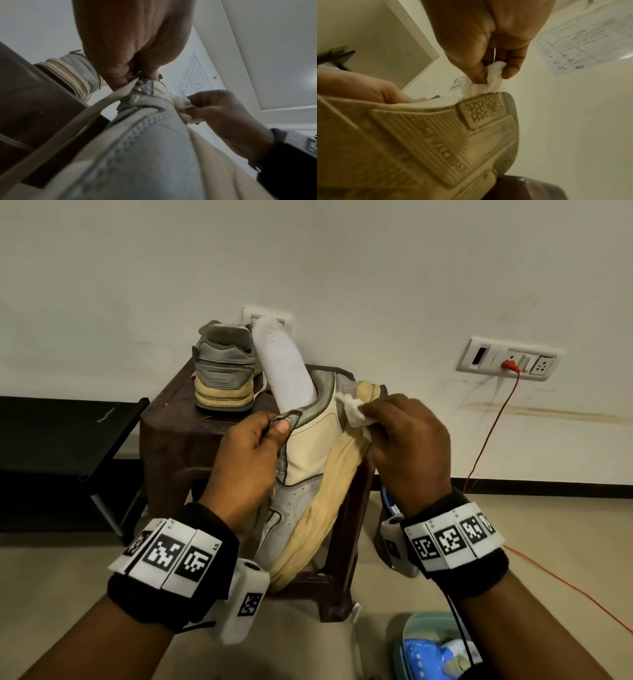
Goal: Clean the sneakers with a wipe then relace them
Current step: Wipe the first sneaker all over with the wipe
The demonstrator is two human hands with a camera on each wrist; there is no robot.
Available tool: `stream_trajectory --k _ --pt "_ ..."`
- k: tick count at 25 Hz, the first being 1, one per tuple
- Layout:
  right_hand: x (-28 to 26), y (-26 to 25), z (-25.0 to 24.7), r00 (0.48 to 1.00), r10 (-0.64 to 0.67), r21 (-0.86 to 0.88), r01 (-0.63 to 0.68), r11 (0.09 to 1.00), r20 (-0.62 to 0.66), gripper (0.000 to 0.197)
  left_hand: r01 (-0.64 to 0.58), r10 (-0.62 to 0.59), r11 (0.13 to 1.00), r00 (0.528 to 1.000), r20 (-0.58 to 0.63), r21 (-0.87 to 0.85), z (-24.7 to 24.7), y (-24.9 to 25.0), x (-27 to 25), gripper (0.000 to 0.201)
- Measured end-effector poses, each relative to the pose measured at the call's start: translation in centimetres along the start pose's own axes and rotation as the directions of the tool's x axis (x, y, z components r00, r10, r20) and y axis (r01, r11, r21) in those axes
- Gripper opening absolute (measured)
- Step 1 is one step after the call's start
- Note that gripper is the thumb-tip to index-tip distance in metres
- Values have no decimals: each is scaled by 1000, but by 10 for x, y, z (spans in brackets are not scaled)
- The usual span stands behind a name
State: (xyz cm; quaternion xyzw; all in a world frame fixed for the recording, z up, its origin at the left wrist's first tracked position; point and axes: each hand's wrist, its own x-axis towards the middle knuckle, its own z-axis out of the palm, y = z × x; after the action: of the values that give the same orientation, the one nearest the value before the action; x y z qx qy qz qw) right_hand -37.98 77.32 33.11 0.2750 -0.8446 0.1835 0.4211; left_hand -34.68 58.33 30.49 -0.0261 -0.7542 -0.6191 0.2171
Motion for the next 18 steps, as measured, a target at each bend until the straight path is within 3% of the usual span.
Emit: stream_trajectory --k 5,13,18 --pt "2 8 -2 998 63 31 -64 997 24 24 -18 18 1000 999 -33 -17 5 2 -1 19" --pt "-33 -28 8 957 -132 61 120 991 258 24 -13 -3 994 989 -145 -108 2 -1 7 19" --pt "-37 -37 3 975 41 84 -61 995 220 27 -70 67 997 985 -160 -13 -1 -6 11 26"
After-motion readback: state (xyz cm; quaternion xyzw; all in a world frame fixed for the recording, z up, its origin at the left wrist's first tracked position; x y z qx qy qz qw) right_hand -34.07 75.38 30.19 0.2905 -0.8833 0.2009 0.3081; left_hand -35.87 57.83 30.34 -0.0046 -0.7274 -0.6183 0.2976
